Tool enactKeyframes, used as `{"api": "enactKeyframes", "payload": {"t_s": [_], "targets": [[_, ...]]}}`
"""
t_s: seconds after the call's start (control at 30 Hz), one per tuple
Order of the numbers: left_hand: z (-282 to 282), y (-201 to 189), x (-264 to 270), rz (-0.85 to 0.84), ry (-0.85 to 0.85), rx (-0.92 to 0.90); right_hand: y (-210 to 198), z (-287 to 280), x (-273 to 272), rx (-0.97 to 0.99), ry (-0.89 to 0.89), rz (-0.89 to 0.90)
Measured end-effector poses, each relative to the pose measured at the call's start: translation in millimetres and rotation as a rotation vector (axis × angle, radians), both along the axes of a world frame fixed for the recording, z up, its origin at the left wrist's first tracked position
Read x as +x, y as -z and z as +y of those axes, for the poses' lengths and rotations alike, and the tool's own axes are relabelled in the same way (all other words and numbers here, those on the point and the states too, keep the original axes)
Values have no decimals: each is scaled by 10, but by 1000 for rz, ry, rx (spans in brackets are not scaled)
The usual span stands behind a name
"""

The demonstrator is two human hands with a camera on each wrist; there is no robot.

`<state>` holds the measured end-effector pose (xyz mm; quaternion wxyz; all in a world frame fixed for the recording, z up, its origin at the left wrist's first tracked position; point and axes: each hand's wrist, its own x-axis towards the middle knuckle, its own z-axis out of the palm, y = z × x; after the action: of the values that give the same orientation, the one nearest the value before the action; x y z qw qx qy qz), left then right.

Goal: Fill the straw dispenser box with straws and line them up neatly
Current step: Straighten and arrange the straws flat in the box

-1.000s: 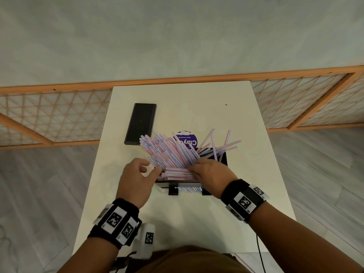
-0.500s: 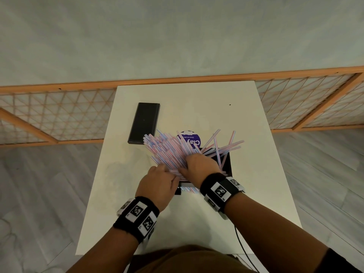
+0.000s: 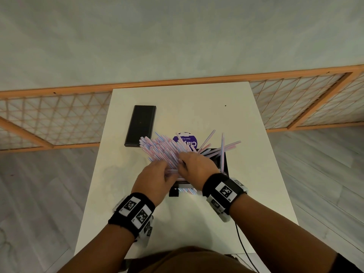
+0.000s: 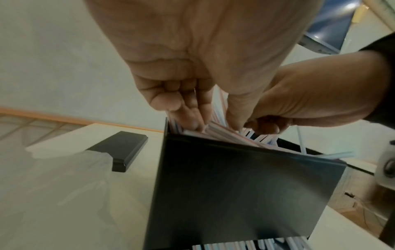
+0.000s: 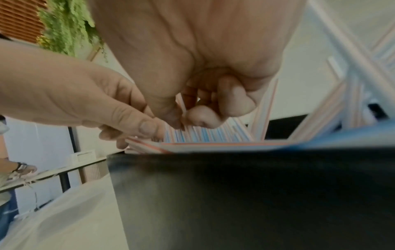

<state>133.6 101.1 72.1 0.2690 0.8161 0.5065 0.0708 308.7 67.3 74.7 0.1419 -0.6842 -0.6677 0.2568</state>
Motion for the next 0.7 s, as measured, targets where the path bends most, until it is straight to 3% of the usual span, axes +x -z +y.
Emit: {"api": "enactKeyframes", "payload": {"t_s": [0.23,0.43,0.57,0.7], "targets": [[-10,-56,225,-245,-80,-206,-218,31,-21,99,-57,73],[62,-37,219,-376,-222,-211,-152,-83,9,186,32,180],[53,-206,182,-577,-334,-209,-73,-197,42,170,8,173],[-5,-291,177,-732,-441,-478,63,-219,40,166,-10,64]]}}
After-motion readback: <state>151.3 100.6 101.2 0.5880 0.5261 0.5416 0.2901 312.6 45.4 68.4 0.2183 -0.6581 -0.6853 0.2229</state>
